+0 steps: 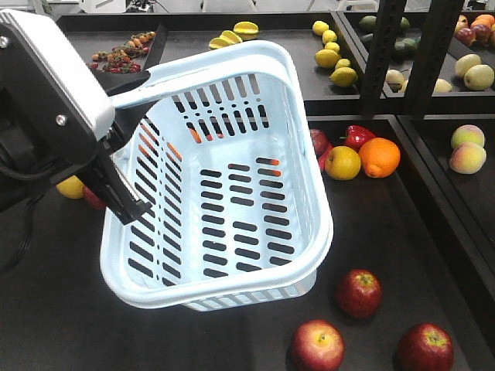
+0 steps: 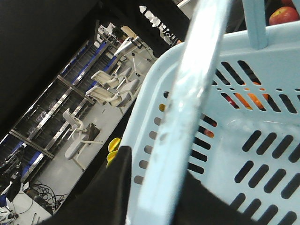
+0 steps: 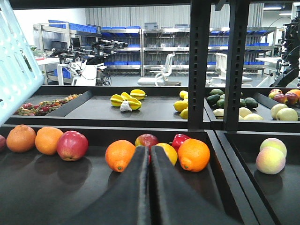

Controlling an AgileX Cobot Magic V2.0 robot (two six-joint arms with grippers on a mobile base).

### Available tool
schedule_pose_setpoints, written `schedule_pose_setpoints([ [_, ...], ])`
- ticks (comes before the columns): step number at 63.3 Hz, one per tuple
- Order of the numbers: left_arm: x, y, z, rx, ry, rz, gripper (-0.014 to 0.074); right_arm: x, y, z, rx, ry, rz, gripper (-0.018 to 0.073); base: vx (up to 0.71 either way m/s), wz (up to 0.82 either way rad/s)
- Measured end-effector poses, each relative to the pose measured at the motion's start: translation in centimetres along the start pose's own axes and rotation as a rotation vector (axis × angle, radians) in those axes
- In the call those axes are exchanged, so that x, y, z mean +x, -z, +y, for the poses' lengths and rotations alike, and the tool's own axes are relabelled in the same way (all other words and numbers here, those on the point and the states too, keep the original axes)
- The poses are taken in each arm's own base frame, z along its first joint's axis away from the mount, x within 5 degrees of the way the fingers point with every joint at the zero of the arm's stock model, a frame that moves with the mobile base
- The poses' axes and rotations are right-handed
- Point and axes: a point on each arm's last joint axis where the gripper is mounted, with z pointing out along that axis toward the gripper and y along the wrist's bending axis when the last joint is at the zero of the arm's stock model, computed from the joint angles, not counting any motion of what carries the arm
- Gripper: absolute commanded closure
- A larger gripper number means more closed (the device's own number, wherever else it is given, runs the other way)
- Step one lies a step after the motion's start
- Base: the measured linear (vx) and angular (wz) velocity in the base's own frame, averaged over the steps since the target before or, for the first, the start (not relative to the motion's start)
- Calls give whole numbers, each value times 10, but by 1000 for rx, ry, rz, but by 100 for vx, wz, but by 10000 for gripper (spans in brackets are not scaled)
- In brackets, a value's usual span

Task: Pick three apples into basket with both arms
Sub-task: 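Drive the base up to the apple table holding the basket, then lower the light-blue basket onto the table with the left gripper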

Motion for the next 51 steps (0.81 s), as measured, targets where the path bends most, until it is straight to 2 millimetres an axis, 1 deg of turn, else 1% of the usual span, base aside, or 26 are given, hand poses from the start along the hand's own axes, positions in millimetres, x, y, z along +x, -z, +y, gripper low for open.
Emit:
schedule_pose_setpoints([
  [40,0,0,0,-1,7,2,603,0,0,0,0,0,0,568,0,0],
  [51,11,-13,-3,-29,-24,69,603,0,0,0,0,0,0,568,0,0],
])
